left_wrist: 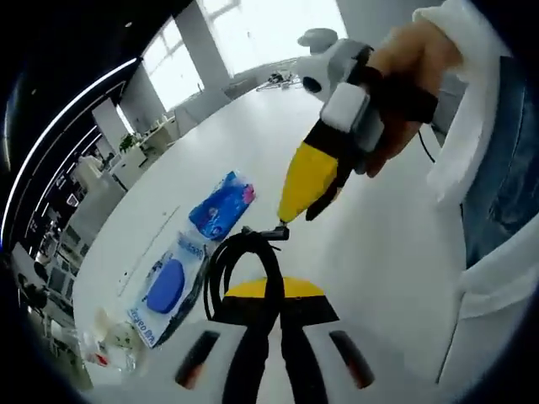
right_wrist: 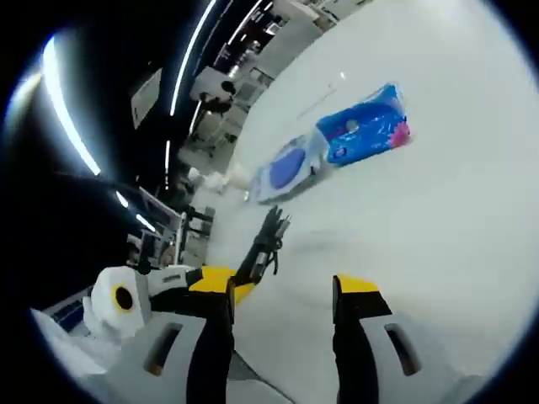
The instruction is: Arrange the tabletop items into an orderly group along one side of the table until the central work area is clear of visible clutter.
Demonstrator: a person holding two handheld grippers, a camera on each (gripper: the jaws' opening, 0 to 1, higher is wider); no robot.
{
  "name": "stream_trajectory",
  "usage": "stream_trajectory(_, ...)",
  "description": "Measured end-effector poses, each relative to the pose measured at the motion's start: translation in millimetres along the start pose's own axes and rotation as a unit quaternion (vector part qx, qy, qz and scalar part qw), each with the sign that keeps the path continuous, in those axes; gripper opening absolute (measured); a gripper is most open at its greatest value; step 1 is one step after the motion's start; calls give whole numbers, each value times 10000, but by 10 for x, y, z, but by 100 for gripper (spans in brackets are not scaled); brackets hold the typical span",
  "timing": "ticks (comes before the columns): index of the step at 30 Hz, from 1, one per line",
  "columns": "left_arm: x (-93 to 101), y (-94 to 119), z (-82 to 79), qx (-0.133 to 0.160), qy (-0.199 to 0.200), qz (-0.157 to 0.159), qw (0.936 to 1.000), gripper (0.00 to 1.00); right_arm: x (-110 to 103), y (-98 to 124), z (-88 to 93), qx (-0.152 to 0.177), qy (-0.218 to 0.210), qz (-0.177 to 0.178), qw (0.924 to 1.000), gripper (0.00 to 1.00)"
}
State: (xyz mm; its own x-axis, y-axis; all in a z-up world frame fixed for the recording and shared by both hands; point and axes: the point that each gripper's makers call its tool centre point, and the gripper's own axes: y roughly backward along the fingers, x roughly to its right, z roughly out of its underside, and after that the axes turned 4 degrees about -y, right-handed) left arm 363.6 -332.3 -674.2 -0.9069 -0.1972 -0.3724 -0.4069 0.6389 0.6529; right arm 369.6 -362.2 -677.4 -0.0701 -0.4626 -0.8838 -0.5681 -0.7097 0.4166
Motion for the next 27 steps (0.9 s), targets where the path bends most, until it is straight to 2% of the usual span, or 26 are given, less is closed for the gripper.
stream_trajectory(1, 10, 8, -33, 24, -103, 12, 9999, 0, -59, -7, -42, 116, -45, -79, 9999, 46)
stream_trajectory(5, 82, 38, -154, 92, -789, 137, 9967, 0, -174, -36, -42, -41, 211, -128, 9997, 40)
stream_trajectory(8, 128, 37, -181, 119, -954, 230, 9951, 0, -170, -64, -98, 20, 179, -102, 9998, 31)
stream_trajectory(9, 130, 32, -173, 89, -1041, 230, 9943, 0, -153, -72, -146, 83, 2, -40, 10000, 29)
stream_trajectory(11, 114, 32, -171, 84, -1039, 215, 9943, 0, -134, -74, -153, 73, 51, 18, 10000, 24)
stream_trajectory(12, 94, 40, -170, 103, -990, 203, 9948, 0, -73, -63, -135, 11, 240, 174, 9996, 18)
stream_trajectory(13, 93, 42, -168, 117, -958, 221, 9951, 0, -49, -65, -150, 24, 324, 191, 9993, 18)
stream_trajectory(14, 109, 37, -158, 96, -998, 238, 9947, 0, -75, -77, -135, -7, 78, 123, 9999, 17)
stream_trajectory(17, 128, 30, -147, 45, -1044, 225, 9943, 0, -58, -73, -134, -1, 15, 132, 9999, 15)
stream_trajectory(19, 145, 21, -150, 59, -957, 212, 9952, 1, -63, -68, -147, 26, -50, 63, 10000, 13)
stream_trajectory(21, 143, 20, -165, 106, -825, 141, 9964, 1, -98, -52, -165, 58, 76, -41, 9999, 12)
stream_trajectory(23, 157, 19, -166, 167, -492, 158, 9985, 2, -162, -31, -170, 46, 17, -197, 9998, 10)
stream_trajectory(25, 101, 39, -211, 382, -110, 31, 9992, 5, -181, -16, -199, 123, 35, -266, 9996, 10)
stream_trajectory(27, 43, 56, -215, 467, 188, -102, 9987, 12, -201, -4, -223, 160, -28, -365, 9992, 9)
